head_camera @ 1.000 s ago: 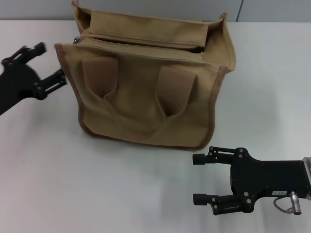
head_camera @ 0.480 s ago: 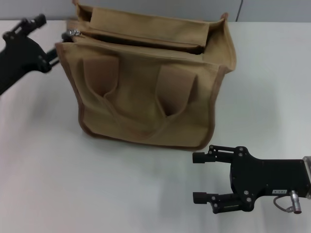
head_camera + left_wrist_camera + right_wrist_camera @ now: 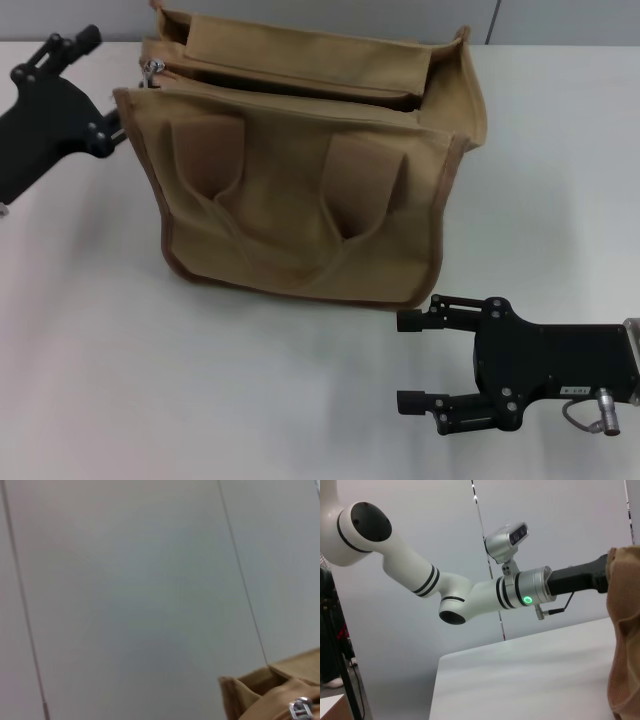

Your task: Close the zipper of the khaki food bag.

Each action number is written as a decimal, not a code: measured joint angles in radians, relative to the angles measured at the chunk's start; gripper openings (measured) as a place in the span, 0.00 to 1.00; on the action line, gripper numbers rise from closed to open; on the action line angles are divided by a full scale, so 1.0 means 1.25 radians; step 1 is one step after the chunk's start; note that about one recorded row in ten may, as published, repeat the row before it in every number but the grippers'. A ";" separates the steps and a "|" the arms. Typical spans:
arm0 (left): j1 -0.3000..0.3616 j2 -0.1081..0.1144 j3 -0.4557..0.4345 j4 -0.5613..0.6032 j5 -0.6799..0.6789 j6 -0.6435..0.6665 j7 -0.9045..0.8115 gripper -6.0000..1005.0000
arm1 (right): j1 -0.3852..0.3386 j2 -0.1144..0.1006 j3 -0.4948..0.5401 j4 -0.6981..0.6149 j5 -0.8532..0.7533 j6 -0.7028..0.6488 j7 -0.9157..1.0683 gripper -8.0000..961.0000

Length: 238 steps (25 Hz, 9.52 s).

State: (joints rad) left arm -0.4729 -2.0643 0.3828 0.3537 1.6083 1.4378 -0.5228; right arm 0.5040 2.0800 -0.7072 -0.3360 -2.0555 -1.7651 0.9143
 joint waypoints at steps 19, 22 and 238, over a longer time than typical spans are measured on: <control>0.018 0.024 0.143 0.101 0.000 -0.007 -0.085 0.77 | -0.001 0.001 0.000 0.000 0.000 0.000 0.015 0.84; 0.026 0.037 0.182 0.135 0.021 0.001 -0.151 0.77 | -0.004 0.001 0.001 0.000 0.000 -0.001 0.018 0.84; 0.056 -0.001 0.083 -0.186 -0.276 0.104 -0.023 0.16 | -0.027 -0.019 -0.153 -0.118 0.287 0.003 0.198 0.72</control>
State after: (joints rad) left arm -0.4029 -2.0651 0.4871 0.1210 1.2635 1.5671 -0.5521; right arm 0.4701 2.0566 -0.8982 -0.4839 -1.6963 -1.7618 1.1621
